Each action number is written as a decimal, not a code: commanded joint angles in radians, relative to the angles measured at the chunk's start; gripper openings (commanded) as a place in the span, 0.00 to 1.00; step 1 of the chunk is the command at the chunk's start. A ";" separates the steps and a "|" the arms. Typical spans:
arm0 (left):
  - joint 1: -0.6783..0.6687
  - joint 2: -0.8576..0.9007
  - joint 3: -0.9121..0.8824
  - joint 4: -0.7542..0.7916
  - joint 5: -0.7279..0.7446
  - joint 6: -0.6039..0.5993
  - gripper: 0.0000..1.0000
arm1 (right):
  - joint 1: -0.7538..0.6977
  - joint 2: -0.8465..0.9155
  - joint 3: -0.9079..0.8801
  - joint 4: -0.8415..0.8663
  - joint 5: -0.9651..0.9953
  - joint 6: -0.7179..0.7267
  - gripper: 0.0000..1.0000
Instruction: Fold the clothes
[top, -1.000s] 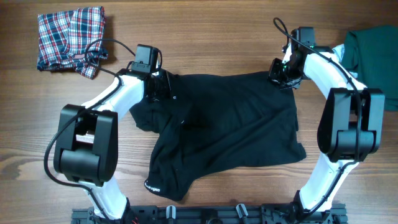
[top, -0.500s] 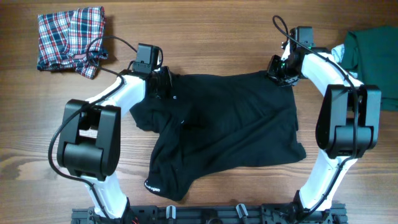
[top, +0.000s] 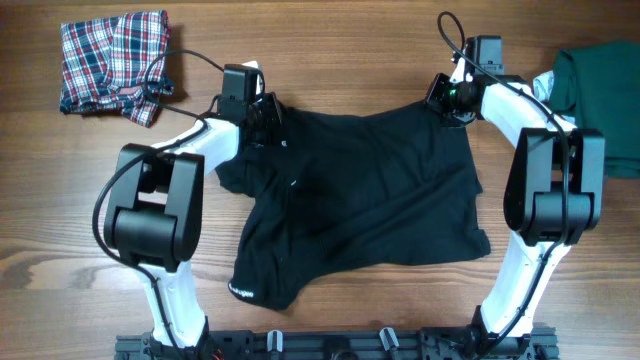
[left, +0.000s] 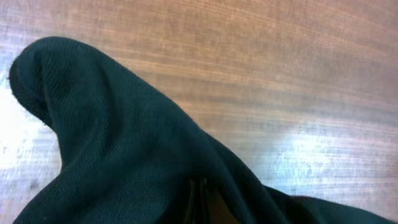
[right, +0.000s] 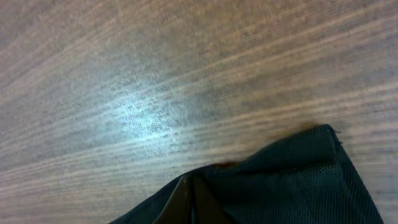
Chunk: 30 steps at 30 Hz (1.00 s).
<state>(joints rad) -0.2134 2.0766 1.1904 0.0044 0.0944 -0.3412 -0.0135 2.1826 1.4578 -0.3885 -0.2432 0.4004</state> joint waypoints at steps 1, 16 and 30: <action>0.042 0.065 -0.023 0.045 -0.038 0.020 0.04 | 0.010 0.117 -0.045 0.011 0.063 0.019 0.04; 0.266 0.067 -0.023 0.179 -0.076 0.076 0.09 | -0.104 0.117 -0.037 0.056 0.163 0.048 0.04; 0.213 -0.338 0.167 -0.425 0.039 0.152 0.71 | -0.145 -0.033 0.176 -0.226 0.135 -0.086 1.00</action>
<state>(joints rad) 0.0364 1.8599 1.3289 -0.3431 0.0544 -0.2108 -0.1501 2.1983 1.6028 -0.5838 -0.1253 0.3382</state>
